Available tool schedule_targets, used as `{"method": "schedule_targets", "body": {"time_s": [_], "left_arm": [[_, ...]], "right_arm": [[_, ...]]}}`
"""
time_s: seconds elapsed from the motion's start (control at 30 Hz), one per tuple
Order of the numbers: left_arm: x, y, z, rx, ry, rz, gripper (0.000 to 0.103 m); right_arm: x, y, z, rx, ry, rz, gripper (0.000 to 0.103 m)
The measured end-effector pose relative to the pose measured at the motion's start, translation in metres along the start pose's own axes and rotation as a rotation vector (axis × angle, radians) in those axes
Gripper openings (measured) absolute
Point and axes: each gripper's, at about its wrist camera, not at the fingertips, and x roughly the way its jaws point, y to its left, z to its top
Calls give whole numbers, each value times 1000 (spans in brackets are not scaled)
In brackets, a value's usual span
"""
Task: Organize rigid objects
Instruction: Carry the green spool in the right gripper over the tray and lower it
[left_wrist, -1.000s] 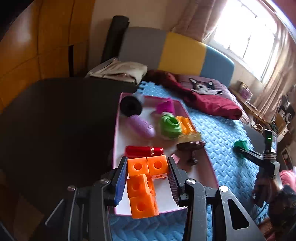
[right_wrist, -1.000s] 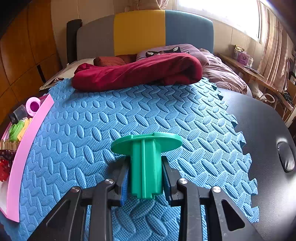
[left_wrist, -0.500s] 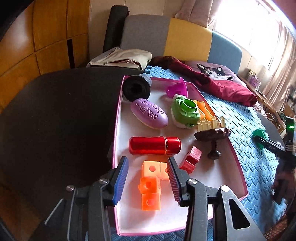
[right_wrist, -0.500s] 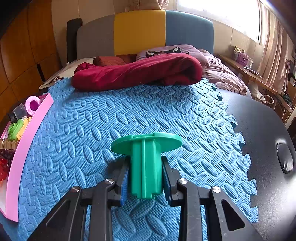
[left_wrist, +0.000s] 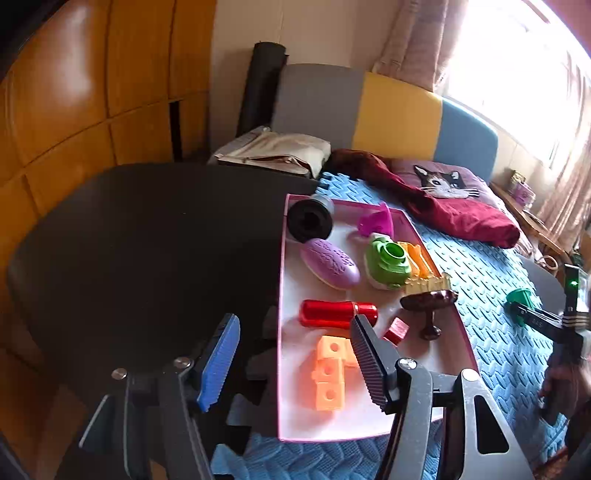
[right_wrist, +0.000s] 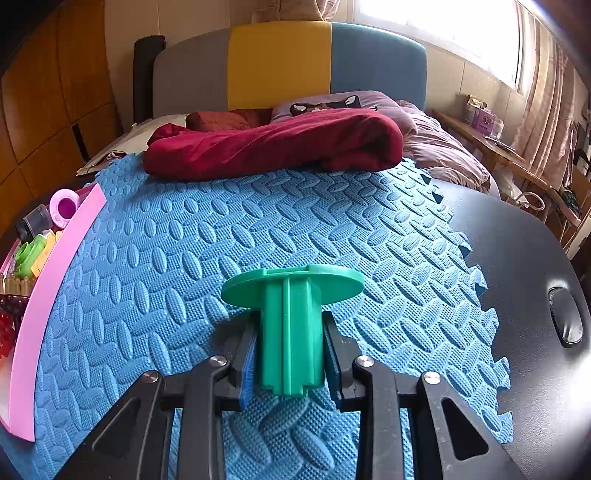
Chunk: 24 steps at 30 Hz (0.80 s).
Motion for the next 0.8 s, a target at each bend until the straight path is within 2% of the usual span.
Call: {"method": "schedule_targets", "body": {"time_s": [0.1, 0.23, 0.53, 0.67, 0.8], "left_arm": [[-1, 4, -2, 0, 7, 22, 63], [1, 8, -6, -12, 21, 33, 65], [-2, 13, -7, -34, 15, 31, 65], [-4, 16, -7, -41, 14, 27, 66], [-5, 19, -8, -46, 15, 21, 66]], "right_arm": [[-4, 2, -2, 1, 7, 2, 30], [-26, 19, -5, -25, -28, 63, 30], [-94, 97, -4, -139, -118, 335, 30], [-111, 146, -12, -243, -101, 445, 30], [-111, 184, -25, -315, -22, 530, 30]]}}
